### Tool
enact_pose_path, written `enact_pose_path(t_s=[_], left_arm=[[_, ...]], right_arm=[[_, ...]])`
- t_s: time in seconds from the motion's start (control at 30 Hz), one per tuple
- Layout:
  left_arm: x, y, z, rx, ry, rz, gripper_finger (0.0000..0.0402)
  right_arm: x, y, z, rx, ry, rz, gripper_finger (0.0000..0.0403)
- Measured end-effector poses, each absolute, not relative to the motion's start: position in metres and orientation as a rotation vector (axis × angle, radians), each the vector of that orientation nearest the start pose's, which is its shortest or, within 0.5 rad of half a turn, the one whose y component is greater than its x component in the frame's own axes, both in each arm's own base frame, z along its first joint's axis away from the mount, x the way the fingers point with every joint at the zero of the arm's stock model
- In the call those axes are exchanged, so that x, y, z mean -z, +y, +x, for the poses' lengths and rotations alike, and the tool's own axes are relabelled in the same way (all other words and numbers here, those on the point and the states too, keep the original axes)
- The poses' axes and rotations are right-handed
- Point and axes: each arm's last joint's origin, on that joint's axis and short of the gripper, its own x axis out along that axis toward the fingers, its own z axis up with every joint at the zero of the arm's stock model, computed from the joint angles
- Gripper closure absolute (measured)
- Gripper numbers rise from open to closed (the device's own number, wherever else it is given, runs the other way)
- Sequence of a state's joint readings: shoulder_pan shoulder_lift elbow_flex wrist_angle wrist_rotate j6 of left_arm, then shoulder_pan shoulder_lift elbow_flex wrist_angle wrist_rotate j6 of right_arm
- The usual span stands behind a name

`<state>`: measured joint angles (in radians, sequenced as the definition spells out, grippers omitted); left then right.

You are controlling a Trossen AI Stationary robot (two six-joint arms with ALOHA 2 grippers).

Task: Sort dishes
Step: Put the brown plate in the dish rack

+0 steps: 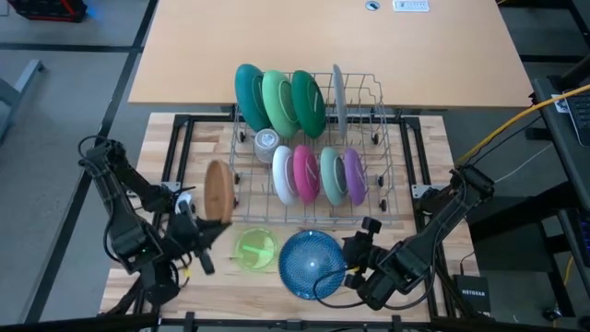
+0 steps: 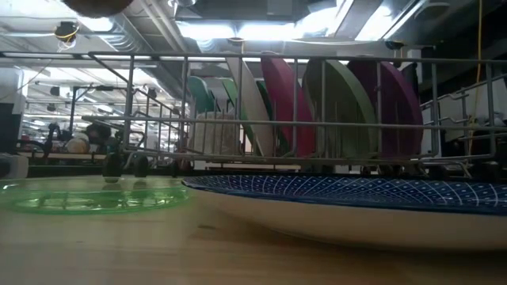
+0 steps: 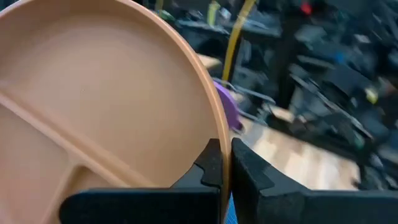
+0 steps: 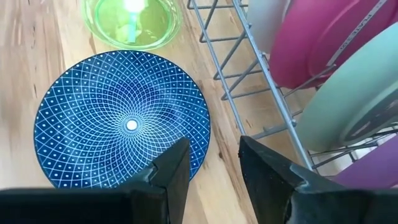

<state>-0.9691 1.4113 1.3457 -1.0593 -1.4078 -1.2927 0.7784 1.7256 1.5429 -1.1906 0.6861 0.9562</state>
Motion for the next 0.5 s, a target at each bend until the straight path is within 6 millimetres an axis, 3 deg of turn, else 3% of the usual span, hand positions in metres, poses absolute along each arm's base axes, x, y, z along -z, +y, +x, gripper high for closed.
enact_pose_path(t_s=[0.23,0.5], left_arm=[[-0.338,-0.167,0.149,-0.600,-0.067,-0.247,0.0401],[-0.300,-0.155,0.145,-0.608,-0.129,-0.405,0.0401]], right_arm=[[-0.290,0.218,0.247,0.392,0.914,-0.058,0.0259],[-0.290,0.217,0.247,0.404,0.896,-0.070,0.0259]])
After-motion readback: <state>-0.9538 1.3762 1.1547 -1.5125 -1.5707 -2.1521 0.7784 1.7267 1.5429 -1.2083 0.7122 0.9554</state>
